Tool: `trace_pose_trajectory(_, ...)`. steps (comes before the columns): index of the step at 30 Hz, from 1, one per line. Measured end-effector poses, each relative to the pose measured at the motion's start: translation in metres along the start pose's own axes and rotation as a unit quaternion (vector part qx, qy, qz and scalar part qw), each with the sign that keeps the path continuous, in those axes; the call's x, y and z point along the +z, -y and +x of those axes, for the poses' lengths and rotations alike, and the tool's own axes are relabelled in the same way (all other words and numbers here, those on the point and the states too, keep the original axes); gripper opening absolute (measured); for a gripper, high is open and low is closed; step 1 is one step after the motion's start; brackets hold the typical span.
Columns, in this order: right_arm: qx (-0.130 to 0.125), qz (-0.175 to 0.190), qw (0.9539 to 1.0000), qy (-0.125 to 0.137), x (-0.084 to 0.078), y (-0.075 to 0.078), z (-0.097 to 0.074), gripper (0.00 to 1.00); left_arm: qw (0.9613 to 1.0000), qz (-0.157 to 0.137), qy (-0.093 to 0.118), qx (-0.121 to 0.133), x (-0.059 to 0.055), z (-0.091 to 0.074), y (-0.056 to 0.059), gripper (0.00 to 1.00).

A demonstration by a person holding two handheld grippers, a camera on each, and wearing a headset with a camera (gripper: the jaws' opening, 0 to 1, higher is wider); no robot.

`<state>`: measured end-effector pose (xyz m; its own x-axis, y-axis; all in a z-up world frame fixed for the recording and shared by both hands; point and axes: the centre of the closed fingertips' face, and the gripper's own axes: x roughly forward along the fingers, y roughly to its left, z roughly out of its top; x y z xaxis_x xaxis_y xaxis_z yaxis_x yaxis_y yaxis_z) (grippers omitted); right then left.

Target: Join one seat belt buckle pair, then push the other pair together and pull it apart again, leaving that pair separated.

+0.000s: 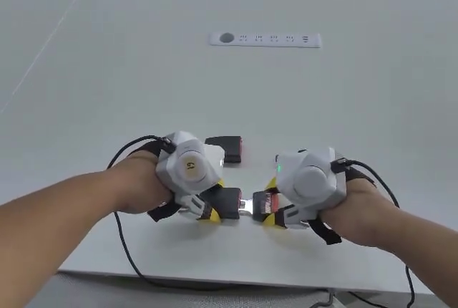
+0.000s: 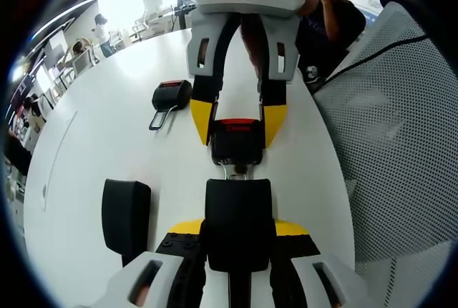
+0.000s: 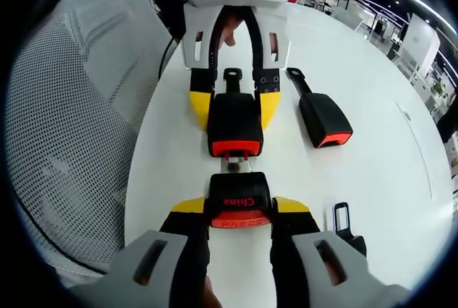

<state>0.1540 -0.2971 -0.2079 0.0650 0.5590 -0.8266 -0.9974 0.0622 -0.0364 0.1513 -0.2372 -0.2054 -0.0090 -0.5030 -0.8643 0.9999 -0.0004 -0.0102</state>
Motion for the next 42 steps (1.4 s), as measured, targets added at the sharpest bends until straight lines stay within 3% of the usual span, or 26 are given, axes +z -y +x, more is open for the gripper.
trace_pose_trajectory(5,-0.001,-0.006,1.0,-0.003,0.008,-0.002,0.003,0.3,0.9999,-0.008,0.013,0.002,-0.001,0.0,-0.001,0.34)
trace_pose_trajectory(17,-0.007,0.0,1.0,-0.007,0.014,-0.004,0.007,0.29,0.9999,-0.006,0.01,0.002,-0.002,0.001,-0.002,0.33)
trace_pose_trajectory(18,0.001,0.019,0.9996,-0.023,0.009,-0.011,0.005,0.29,0.9999,-0.007,0.01,-0.001,-0.003,0.001,-0.002,0.33)
trace_pose_trajectory(20,-0.002,-0.003,0.9999,-0.01,0.013,-0.008,0.005,0.29,0.9999,-0.006,0.011,-0.001,-0.002,0.002,-0.003,0.33)
trace_pose_trajectory(42,-0.003,-0.002,0.9999,-0.009,0.01,0.001,0.008,0.3,0.9997,-0.015,0.017,0.006,0.001,-0.002,-0.003,0.34)
